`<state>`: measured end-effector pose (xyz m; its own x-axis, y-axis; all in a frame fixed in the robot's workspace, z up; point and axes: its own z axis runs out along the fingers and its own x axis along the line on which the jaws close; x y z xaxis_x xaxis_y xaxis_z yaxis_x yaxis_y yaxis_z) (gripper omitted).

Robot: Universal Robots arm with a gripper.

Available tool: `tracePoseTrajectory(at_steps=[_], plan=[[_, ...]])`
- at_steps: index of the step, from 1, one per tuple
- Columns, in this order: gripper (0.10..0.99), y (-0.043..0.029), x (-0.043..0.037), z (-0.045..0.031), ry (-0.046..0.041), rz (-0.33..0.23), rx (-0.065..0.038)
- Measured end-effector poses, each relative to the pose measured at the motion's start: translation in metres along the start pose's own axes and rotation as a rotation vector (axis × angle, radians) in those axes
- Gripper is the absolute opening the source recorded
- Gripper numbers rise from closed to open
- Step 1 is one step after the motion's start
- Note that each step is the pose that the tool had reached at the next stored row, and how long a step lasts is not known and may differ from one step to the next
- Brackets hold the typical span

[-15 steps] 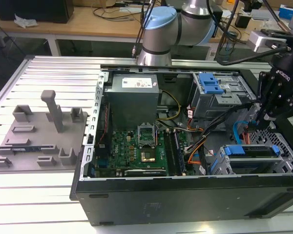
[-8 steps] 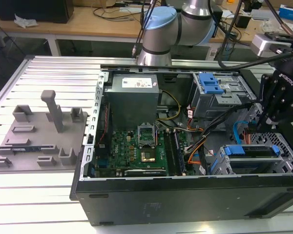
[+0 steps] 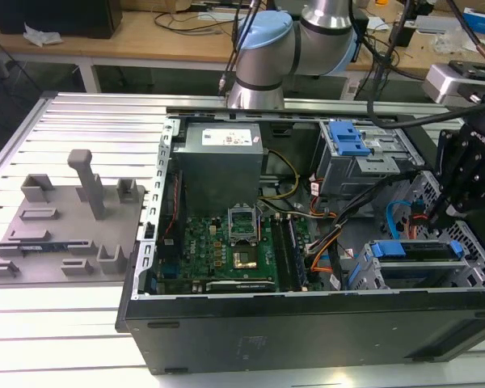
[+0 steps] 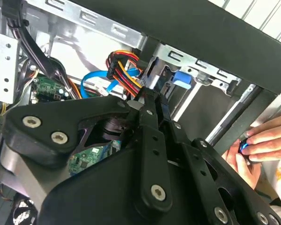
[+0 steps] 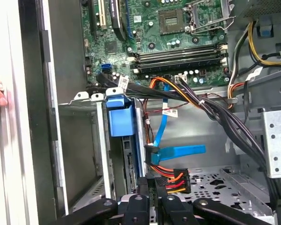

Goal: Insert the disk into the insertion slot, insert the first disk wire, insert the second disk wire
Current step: 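Insert the first disk wire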

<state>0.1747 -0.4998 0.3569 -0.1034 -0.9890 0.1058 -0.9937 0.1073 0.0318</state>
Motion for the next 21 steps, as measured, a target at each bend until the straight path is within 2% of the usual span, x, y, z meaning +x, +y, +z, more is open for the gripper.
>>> tracePoseTrajectory(at_steps=[3,4,5,8,9,13,15,16,17,21], plan=[[0.169,-0.0004,0.0051,-0.0011,-0.0029,0.0,0.0],[0.169,-0.0009,0.0101,-0.0006,-0.0062,0.0,-0.001],[0.169,-0.001,0.0139,-0.0002,-0.0164,-0.001,-0.002],[0.169,0.0012,0.0143,0.0,-0.0387,-0.001,-0.002],[0.169,0.0012,0.0146,0.0,-0.0415,-0.002,-0.002],[0.169,0.0013,0.0148,0.0,-0.0416,-0.001,-0.002],[0.169,0.0026,0.0149,0.0006,-0.0439,-0.002,0.006],[0.169,0.0041,0.0153,0.001,-0.0492,-0.003,0.015],[0.169,0.0053,0.0161,0.0015,-0.058,-0.004,0.02],[0.169,0.0055,0.0168,0.0016,-0.0613,-0.005,0.02]])
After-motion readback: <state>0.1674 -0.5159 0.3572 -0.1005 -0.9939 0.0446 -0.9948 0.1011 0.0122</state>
